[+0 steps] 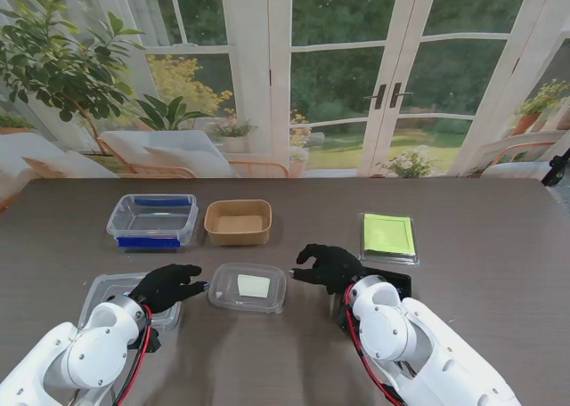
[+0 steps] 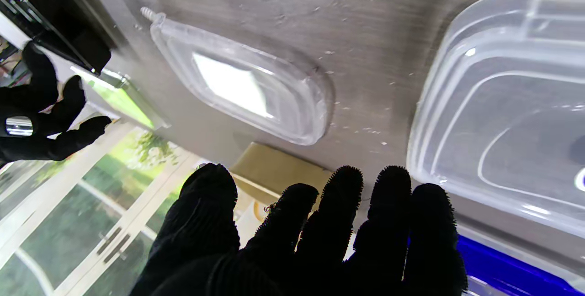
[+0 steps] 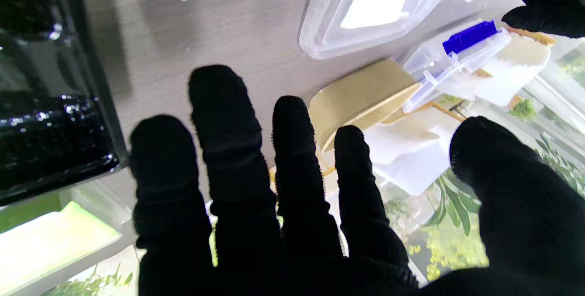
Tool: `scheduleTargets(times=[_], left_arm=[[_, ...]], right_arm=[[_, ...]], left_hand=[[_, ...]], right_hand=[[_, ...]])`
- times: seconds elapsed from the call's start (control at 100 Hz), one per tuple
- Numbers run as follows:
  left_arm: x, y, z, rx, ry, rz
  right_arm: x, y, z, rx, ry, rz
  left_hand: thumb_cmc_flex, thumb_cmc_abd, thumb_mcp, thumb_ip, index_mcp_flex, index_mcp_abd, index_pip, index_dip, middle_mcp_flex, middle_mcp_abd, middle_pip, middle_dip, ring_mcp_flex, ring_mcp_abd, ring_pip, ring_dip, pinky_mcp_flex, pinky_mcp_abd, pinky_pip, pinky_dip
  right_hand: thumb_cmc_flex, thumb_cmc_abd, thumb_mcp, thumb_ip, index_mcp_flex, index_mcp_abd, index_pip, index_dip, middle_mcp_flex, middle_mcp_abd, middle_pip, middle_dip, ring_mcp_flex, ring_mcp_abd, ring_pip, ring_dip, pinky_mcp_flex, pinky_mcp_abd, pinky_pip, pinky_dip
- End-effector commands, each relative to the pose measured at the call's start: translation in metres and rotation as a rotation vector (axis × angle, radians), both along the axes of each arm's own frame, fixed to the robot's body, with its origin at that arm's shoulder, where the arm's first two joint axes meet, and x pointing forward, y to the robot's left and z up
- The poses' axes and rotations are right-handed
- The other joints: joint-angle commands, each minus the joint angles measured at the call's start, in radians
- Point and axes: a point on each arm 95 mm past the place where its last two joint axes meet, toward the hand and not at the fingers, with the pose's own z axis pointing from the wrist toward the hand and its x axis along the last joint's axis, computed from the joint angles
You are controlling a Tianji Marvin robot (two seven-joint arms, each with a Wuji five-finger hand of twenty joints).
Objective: Pair container bodies with their lids
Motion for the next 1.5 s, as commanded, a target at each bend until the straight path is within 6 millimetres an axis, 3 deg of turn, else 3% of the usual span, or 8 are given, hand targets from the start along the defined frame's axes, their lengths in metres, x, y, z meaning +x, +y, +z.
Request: scheduleTargets(times=[0.0,0.05,0.13,0.21,0.31,0.5,0.77,1.49], left_arm=[[0.004,0.003,0.004,0.018,0.019,-0.006],[0.006,0.004,0.004,0.030,0.040,-0.011],[0.011,0.006,0.004,0.044,0.064,-0.020],[0.016,0.007,0.003,0.043,0.087,-0.024],[0.022,0.005,0.001,0.028,0.106,-0.030],[0.032,0.004,-0.003,0.038,0.156,-0.042],[0.037,0.002,-0.010,0.043,0.195,-0.037],[0.043,-0.008,-0.029,0.045,0.230,-0.026]], right_arm=[[0.001,0.007,0.003,-0.012,0.025,0.027],[0.001,0.010,0.003,-0.027,0.048,0.037],[0.001,0.014,0.003,-0.054,0.077,0.058],[0.002,0.018,0.002,-0.084,0.097,0.079],[0.002,0.024,-0.001,-0.102,0.128,0.094],[0.005,0.032,-0.006,-0.139,0.175,0.115],[0.008,0.038,-0.014,-0.186,0.216,0.130],[0.015,0.045,-0.029,-0.275,0.262,0.117]], left_hand=[[0.061,0.053,0.001,0.021,0.023,0.034,-0.013,-0.011,0.048,0.028,0.044,0.124,0.030,0.042,0.115,0.110,-0.042,0.001,0.251,0.017],[0.072,0.056,0.008,0.022,0.029,0.049,-0.012,-0.014,0.068,0.031,0.099,0.240,0.046,0.055,0.246,0.199,-0.052,-0.004,0.470,-0.015],[0.074,0.055,0.019,0.024,0.058,0.061,-0.001,-0.017,0.110,0.024,0.218,0.448,0.102,0.053,0.473,0.317,0.013,-0.004,0.720,-0.033],[0.062,0.058,0.016,0.022,0.088,0.078,0.010,-0.019,0.141,0.023,0.343,0.573,0.161,0.049,0.644,0.381,0.108,0.024,0.811,0.024],[0.065,0.062,0.021,0.024,0.116,0.090,0.021,-0.025,0.175,0.015,0.460,0.662,0.227,0.035,0.784,0.420,0.200,0.046,0.885,0.101],[0.074,0.069,0.026,0.020,0.157,0.099,0.047,-0.024,0.223,-0.002,0.594,0.747,0.308,0.005,0.945,0.458,0.331,0.066,1.001,0.163],[0.090,0.070,0.030,0.016,0.163,0.109,0.046,-0.033,0.249,-0.011,0.646,0.780,0.351,-0.017,1.011,0.461,0.405,0.071,1.056,0.155],[0.084,0.073,0.024,0.014,0.164,0.112,0.046,-0.053,0.257,-0.005,0.617,0.757,0.352,0.000,0.981,0.438,0.391,0.083,1.038,0.123]], right_hand=[[0.020,0.026,-0.041,0.014,0.021,0.003,-0.001,-0.012,0.073,0.019,0.063,0.055,0.114,-0.005,0.131,0.046,0.032,0.041,0.130,0.052],[0.025,0.029,-0.033,0.029,0.025,0.005,-0.018,-0.020,0.132,0.018,0.110,0.096,0.173,-0.028,0.254,0.085,0.123,0.054,0.196,0.067],[0.031,0.033,-0.022,0.053,0.029,0.010,-0.048,-0.034,0.229,0.007,0.169,0.150,0.180,-0.083,0.480,0.179,0.268,0.066,0.279,0.062],[0.016,0.041,-0.016,0.066,0.029,0.036,-0.064,-0.042,0.299,-0.008,0.199,0.187,0.182,-0.134,0.612,0.237,0.384,0.068,0.332,0.031],[0.006,0.052,-0.018,0.067,0.026,0.060,-0.068,-0.045,0.372,-0.019,0.221,0.218,0.183,-0.177,0.718,0.294,0.451,0.047,0.410,0.020],[-0.001,0.060,-0.013,0.077,0.020,0.068,-0.074,-0.048,0.431,-0.041,0.241,0.257,0.185,-0.238,0.807,0.351,0.471,-0.041,0.517,0.059],[-0.015,0.066,-0.009,0.085,0.013,0.083,-0.068,-0.046,0.463,-0.056,0.261,0.282,0.187,-0.272,0.847,0.381,0.480,-0.088,0.565,0.075],[-0.070,0.077,-0.016,0.055,-0.025,0.127,-0.054,-0.039,0.464,-0.070,0.243,0.285,0.188,-0.292,0.843,0.386,0.482,-0.114,0.580,0.076]])
